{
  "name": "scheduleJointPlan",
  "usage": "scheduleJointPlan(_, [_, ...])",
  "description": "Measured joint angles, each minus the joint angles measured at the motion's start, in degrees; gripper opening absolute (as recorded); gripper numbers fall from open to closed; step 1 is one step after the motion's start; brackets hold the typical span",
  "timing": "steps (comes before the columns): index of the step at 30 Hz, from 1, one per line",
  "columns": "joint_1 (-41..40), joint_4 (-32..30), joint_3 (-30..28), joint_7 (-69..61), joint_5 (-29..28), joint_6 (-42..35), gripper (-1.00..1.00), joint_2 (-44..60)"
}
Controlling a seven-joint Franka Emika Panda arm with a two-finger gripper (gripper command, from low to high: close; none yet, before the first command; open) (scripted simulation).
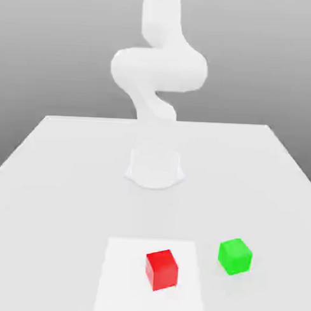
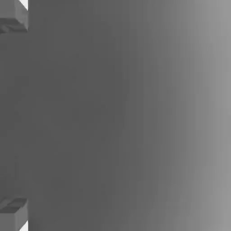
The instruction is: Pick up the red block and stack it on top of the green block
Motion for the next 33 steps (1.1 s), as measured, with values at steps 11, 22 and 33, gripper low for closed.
scheduleJointPlan(11, [3.5,-10.1,-2.0,-8.7,1.0,12.1,0.00,23.3])
scheduleJointPlan(22, [4.6,-19.0,-1.8,-15.7,0.6,24.7,0.00,46.1])
scheduleJointPlan(33, [3.8,-17.8,-0.7,-16.7,1.6,34.0,-1.00,57.3])
